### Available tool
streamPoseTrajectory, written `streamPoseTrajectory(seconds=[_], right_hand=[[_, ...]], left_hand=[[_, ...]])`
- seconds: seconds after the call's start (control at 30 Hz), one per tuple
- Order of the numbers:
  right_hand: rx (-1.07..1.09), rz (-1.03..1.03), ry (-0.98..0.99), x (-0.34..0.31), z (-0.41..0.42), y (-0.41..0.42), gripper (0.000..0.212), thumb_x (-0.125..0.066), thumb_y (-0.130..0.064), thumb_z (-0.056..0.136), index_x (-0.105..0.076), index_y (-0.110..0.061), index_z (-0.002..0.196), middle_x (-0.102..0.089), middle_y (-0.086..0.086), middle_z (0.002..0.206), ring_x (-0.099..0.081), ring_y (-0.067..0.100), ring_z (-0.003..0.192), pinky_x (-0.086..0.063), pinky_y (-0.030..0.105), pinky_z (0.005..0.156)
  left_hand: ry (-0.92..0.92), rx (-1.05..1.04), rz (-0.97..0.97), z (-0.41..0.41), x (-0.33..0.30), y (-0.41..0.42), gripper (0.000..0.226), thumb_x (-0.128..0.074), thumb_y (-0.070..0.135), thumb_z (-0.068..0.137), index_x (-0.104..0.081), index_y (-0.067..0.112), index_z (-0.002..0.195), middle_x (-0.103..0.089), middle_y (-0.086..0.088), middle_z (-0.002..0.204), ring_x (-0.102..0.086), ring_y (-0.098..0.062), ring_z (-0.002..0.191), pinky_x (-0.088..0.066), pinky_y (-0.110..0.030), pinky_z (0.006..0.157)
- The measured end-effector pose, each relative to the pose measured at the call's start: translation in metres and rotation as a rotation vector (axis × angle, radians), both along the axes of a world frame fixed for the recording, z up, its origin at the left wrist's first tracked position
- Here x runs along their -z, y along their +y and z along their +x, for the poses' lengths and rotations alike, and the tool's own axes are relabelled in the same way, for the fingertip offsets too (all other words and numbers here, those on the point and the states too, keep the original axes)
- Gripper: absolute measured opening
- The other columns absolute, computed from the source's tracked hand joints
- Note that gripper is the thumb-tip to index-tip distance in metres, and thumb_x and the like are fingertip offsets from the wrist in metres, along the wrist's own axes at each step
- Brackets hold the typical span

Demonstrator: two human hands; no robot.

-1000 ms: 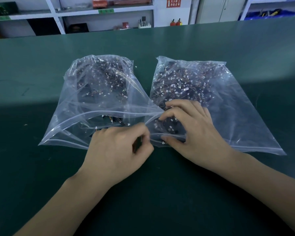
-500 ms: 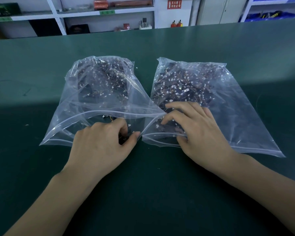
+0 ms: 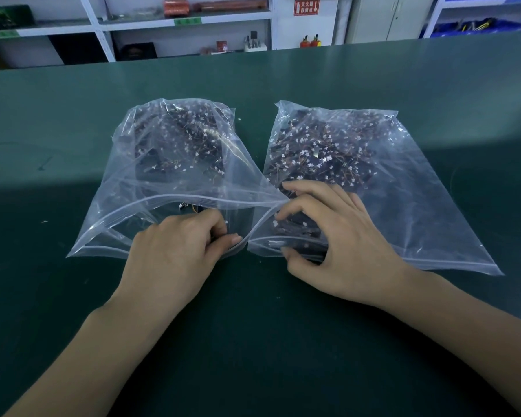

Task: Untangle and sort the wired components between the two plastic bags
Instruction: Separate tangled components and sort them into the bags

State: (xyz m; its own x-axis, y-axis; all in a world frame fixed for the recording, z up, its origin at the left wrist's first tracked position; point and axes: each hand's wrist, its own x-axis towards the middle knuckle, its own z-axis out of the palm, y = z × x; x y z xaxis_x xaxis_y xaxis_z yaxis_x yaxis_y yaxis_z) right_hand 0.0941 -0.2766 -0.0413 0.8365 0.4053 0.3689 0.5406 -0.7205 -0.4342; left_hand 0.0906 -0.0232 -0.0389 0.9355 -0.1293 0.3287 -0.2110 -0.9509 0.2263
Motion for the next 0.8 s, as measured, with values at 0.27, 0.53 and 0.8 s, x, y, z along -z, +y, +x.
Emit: streamPoseTrajectory(seconds=[0.27,0.53,0.8], right_hand=[[-0.001,0.035,-0.027,0.003,0.001,0.001,0.033,-0.072,-0.046,0.089,-0.064,-0.034,0.119,-0.045,-0.017,0.153,-0.043,0.007,0.140,-0.025,0.027,0.115],[-0.011,0.088,-0.076,0.000,0.000,0.001,0.026,-0.075,-0.034,0.092,-0.067,-0.029,0.116,-0.050,-0.014,0.150,-0.048,0.011,0.136,-0.030,0.035,0.116],[-0.082,0.212,-0.123,0.000,0.000,0.002,0.025,-0.066,-0.039,0.102,-0.073,-0.022,0.120,-0.067,-0.014,0.130,-0.060,0.013,0.124,-0.042,0.044,0.107]], left_hand=[[0.034,0.022,-0.031,0.000,-0.005,0.005,0.024,-0.067,0.062,0.087,-0.063,0.039,0.081,-0.055,0.020,0.070,-0.054,0.002,0.069,-0.035,-0.025,0.056],[-0.165,0.104,-0.053,-0.005,-0.009,-0.002,0.018,-0.073,0.049,0.090,-0.067,0.034,0.083,-0.059,0.019,0.086,-0.049,-0.005,0.069,-0.036,-0.022,0.054],[-0.369,0.405,-0.323,-0.009,-0.002,-0.019,0.008,-0.078,0.022,0.097,-0.079,0.016,0.101,-0.066,0.022,0.095,-0.060,0.010,0.085,-0.048,-0.011,0.078]])
